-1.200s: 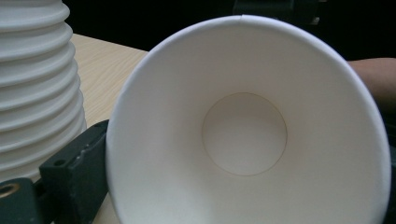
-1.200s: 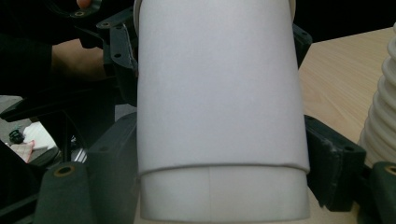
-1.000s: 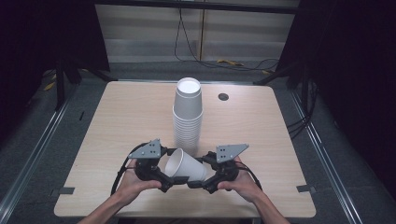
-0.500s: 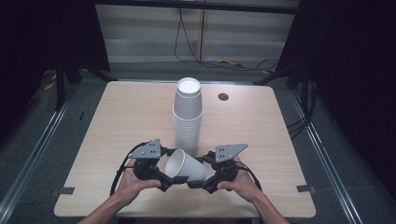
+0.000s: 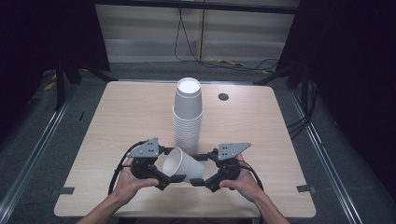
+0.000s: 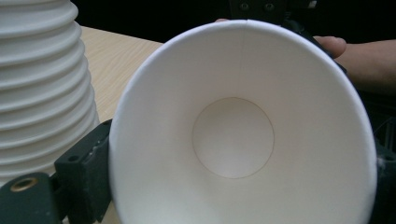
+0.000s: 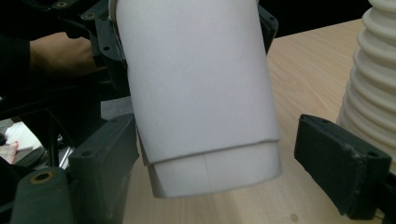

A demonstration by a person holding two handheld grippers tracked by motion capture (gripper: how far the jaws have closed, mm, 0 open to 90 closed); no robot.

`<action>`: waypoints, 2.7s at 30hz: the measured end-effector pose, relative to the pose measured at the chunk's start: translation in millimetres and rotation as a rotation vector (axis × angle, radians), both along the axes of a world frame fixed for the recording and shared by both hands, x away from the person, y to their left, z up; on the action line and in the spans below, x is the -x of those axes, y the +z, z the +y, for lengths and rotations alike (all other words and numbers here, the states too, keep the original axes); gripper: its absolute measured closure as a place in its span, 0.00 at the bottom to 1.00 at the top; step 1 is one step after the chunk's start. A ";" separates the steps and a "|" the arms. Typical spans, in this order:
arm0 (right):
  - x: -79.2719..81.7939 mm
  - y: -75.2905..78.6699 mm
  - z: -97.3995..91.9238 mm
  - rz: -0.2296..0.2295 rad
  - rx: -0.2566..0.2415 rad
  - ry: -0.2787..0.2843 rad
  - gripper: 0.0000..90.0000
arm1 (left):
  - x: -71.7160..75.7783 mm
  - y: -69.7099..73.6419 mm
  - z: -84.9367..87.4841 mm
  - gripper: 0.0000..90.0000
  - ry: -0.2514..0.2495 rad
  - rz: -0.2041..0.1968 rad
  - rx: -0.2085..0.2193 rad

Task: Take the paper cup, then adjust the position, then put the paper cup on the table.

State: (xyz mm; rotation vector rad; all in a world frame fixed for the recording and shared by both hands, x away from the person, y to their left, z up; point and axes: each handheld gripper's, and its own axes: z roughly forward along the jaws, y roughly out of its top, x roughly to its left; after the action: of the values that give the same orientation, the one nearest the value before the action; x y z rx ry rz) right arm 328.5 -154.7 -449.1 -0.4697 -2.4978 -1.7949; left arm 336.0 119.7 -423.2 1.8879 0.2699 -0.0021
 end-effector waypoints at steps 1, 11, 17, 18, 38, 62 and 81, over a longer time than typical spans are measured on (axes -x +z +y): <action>-0.7 -0.5 0.0 0.003 -0.001 0.000 0.15 | 0.0 0.2 0.7 0.10 0.003 0.003 0.003; -3.7 -1.5 -4.9 0.024 -0.002 -0.039 0.15 | -6.5 1.8 14.2 0.10 0.024 0.014 -0.047; -3.5 -2.9 -13.1 0.025 0.020 -0.073 0.15 | -9.0 3.0 18.0 0.09 0.042 0.026 -0.092; -3.5 -2.9 -13.1 0.025 0.020 -0.073 0.15 | -9.0 3.0 18.0 0.09 0.042 0.026 -0.092; 5.5 -7.1 -39.5 -0.014 0.035 -0.296 0.15 | -36.0 21.9 64.3 0.09 0.229 0.004 -0.139; 21.1 -13.4 -60.5 -0.070 0.049 -0.464 0.15 | -64.0 14.1 75.7 0.09 0.433 0.013 -0.262; 19.4 -15.8 -75.0 -0.140 0.034 -0.595 0.15 | -106.3 6.6 61.3 0.09 0.506 0.031 -0.450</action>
State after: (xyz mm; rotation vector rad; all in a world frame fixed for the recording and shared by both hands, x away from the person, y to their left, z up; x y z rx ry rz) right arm 309.2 -229.7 -465.0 -1.2401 -2.6736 -2.0144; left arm 442.3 181.0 -416.6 2.2121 0.8183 0.4006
